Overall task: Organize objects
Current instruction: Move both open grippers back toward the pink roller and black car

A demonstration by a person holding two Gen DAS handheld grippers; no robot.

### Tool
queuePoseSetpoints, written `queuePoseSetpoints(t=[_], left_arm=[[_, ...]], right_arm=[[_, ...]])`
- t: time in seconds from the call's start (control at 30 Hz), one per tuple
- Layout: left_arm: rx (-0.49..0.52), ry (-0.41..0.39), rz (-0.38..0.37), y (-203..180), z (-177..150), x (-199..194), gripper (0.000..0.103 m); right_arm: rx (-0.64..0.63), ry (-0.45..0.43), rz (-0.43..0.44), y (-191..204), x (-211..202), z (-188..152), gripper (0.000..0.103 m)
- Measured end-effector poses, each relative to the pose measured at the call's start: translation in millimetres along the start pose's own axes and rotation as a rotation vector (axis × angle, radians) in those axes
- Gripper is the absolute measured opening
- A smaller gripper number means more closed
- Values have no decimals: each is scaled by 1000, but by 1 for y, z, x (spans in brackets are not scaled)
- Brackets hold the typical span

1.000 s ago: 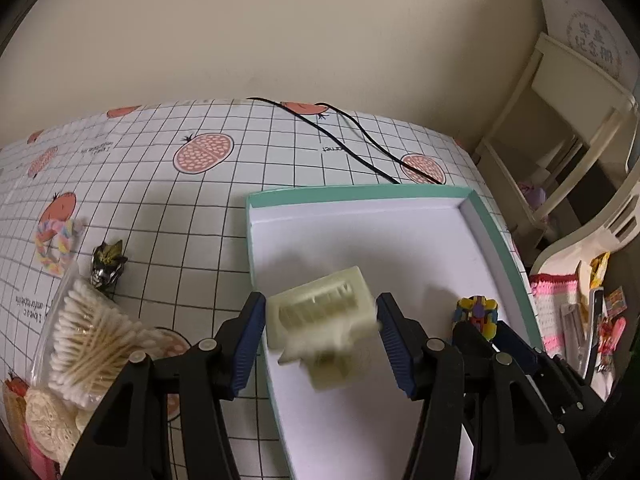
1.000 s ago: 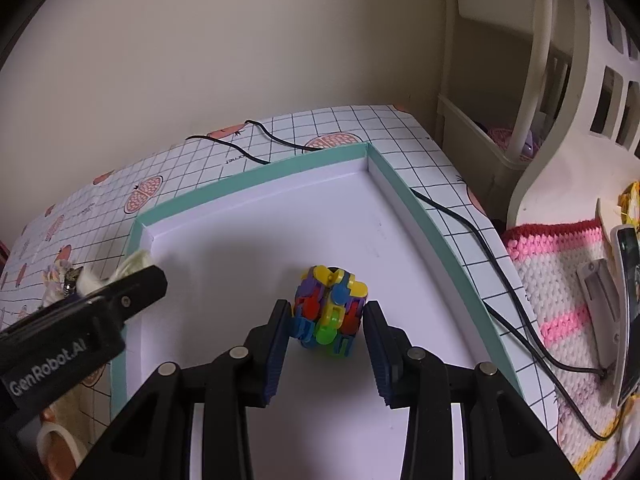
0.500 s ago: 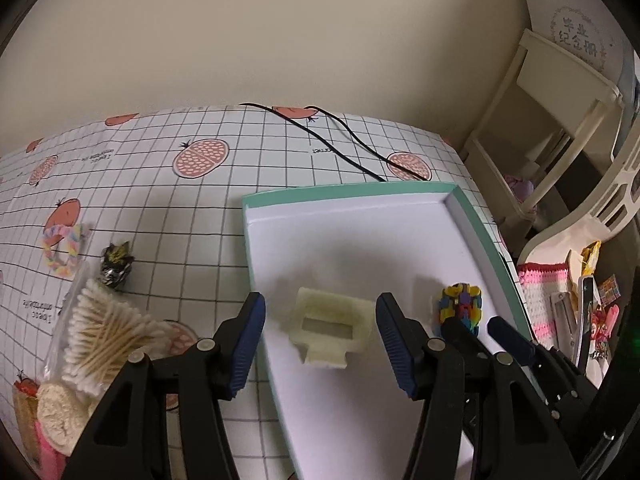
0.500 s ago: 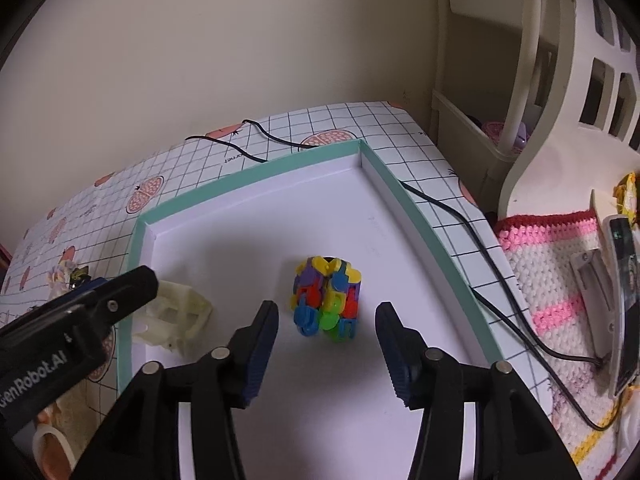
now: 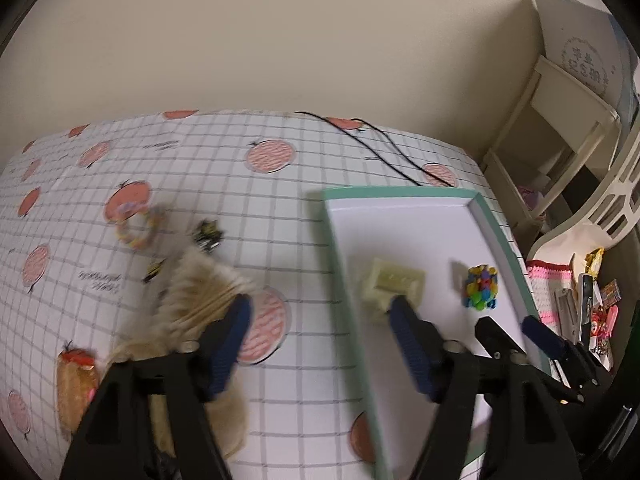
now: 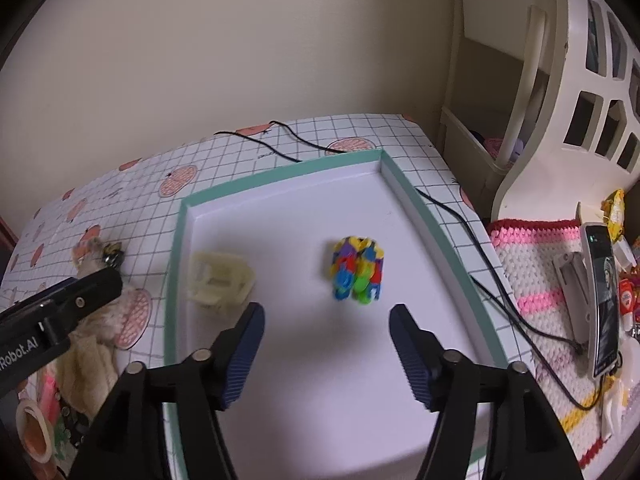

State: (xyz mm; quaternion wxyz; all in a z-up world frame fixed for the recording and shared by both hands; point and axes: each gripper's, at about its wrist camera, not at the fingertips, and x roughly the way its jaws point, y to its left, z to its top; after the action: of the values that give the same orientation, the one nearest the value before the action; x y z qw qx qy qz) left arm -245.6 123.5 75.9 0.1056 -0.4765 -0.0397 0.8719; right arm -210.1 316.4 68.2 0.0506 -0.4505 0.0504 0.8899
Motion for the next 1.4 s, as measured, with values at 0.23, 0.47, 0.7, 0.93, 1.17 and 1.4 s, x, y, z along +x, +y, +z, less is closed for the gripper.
queuePoseSetpoints(t=[0.23, 0.47, 0.7, 0.93, 1.17, 1.4], left_arm=[[-47, -7, 5, 31, -16, -16, 94], [-87, -6, 33, 61, -36, -23, 98], [-121, -13, 34, 82, -44, -37, 98], [-166, -19, 40, 108, -49, -51, 99], [-228, -31, 69, 145, -51, -64, 99], [-337, -12, 79, 182, -55, -68, 99]], right_arm=[[-14, 5, -15, 12, -12, -14, 93], [-13, 7, -10, 23, -21, -25, 103], [-43, 23, -7, 40, -23, -36, 103], [-108, 27, 14, 68, -26, -43, 103], [-165, 26, 50, 103, -28, -49, 103], [-205, 30, 109, 142, -28, -55, 103]])
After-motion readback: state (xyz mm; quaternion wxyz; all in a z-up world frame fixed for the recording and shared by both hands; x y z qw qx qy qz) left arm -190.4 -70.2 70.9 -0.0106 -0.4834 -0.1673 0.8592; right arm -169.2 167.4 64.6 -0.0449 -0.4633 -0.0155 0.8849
